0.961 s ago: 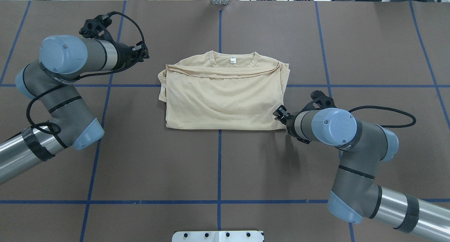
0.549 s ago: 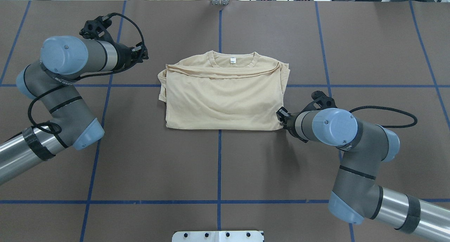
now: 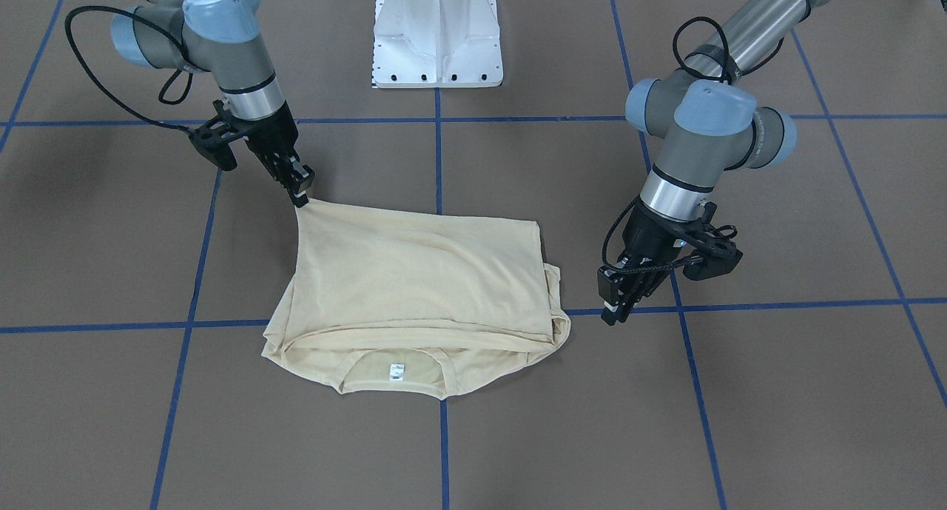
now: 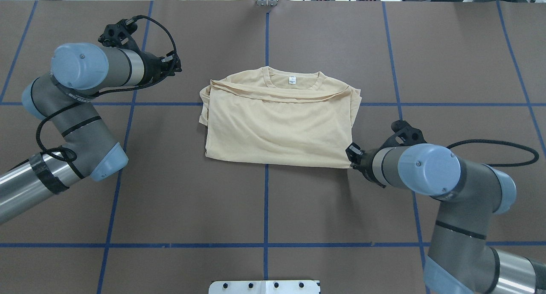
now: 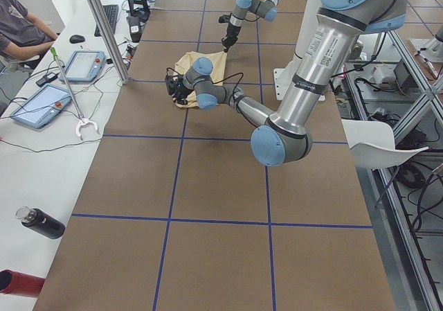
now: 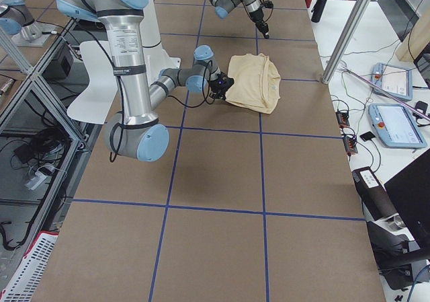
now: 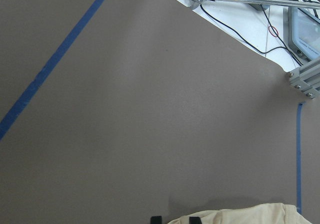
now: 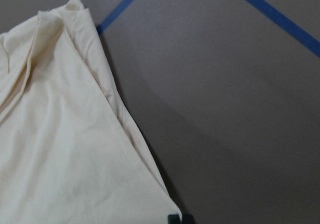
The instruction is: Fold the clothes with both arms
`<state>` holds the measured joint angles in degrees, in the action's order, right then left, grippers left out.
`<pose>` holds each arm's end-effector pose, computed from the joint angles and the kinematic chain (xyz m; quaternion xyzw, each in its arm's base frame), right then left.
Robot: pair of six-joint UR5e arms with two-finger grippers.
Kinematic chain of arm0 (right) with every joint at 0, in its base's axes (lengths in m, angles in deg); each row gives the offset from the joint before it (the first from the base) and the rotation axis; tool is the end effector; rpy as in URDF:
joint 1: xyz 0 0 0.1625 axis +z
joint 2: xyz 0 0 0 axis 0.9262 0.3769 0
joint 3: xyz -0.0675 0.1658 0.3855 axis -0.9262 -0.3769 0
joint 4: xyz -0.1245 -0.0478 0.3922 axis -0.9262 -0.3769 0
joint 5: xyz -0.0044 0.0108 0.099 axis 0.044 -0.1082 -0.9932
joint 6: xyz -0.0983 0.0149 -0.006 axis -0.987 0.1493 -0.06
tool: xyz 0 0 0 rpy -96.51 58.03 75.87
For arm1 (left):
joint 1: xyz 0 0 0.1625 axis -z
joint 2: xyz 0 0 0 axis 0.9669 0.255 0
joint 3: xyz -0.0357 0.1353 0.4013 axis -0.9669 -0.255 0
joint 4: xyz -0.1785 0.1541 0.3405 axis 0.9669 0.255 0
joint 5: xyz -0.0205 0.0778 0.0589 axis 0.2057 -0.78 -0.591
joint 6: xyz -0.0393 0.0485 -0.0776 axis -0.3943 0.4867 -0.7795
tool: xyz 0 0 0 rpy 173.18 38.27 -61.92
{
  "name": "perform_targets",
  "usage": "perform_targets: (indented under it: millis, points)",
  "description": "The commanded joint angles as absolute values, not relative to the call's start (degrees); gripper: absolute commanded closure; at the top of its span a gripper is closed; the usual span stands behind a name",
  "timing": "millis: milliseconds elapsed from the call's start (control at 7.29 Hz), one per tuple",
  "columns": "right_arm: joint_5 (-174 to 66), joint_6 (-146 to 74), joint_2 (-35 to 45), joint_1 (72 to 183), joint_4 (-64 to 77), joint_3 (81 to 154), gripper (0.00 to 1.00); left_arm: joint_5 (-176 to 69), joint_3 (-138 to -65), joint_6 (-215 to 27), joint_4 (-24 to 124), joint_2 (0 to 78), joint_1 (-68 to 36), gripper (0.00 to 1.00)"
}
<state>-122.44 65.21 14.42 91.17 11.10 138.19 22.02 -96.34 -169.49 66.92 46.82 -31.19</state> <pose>-0.4459 -0.3345 0.3440 -0.0284 -0.4342 0.3821 0.8153 0.4100 -0.5647 0.3316 0.1553 0.5259 -0.2836 0.7867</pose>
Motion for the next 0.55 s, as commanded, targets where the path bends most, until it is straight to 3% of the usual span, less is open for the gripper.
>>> perform_targets:
  millis: [0, 137, 275, 412]
  points:
    - [-122.2, 68.0, 18.8, 82.0, 3.4, 147.7, 1.0, 22.5, -97.2, -169.6, 67.0, 47.3, -31.2, 0.7]
    - [-122.2, 68.7, 19.1, 76.6, -0.1, 151.2, 1.0, 22.8, -98.5, -169.9, 66.8, 47.4, -31.3, 0.7]
    - [-122.0, 70.9, 18.6, 72.4, -2.4, 153.0, 0.65, 27.0, -99.7, -170.5, 66.9, 47.1, -32.2, 0.7]
    - [-119.6, 71.1, 18.7, 69.4, -2.6, 152.9, 0.01, 29.0, -101.6, -171.2, 66.9, 46.6, -32.8, 0.69]
